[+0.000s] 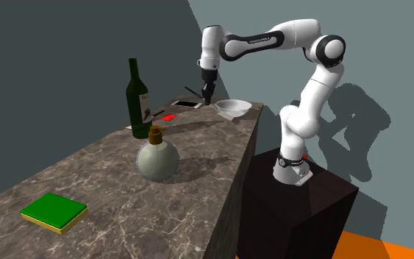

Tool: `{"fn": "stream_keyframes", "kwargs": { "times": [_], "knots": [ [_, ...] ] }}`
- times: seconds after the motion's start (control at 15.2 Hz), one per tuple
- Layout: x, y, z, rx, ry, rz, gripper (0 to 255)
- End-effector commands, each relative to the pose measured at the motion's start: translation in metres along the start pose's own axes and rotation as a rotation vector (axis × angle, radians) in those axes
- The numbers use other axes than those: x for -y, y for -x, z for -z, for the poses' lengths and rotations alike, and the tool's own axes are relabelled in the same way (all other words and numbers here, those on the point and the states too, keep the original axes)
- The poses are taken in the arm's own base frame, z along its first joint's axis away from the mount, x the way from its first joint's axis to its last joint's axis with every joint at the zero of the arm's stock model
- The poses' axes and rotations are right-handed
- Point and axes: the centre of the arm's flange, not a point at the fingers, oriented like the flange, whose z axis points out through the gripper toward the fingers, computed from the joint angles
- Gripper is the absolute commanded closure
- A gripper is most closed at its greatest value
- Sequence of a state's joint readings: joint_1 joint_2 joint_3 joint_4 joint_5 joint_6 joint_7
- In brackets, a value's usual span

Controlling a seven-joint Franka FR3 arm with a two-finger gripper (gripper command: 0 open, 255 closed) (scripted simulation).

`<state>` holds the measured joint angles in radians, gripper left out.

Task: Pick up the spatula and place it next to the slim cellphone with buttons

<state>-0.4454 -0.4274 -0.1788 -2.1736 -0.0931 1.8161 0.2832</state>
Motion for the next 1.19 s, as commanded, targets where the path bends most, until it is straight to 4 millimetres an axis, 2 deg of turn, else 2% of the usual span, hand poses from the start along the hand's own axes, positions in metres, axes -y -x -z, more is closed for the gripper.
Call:
{"fn": "stream_keyframes", "kwargs": {
  "times": [0.0, 1.12],
  "knots": [
    [-0.028, -0.004, 0.0, 0.0, 0.0, 0.001, 255],
    [-0.252, -0.017, 0.0, 0.0, 0.0, 0.001, 255]
  ]
}}
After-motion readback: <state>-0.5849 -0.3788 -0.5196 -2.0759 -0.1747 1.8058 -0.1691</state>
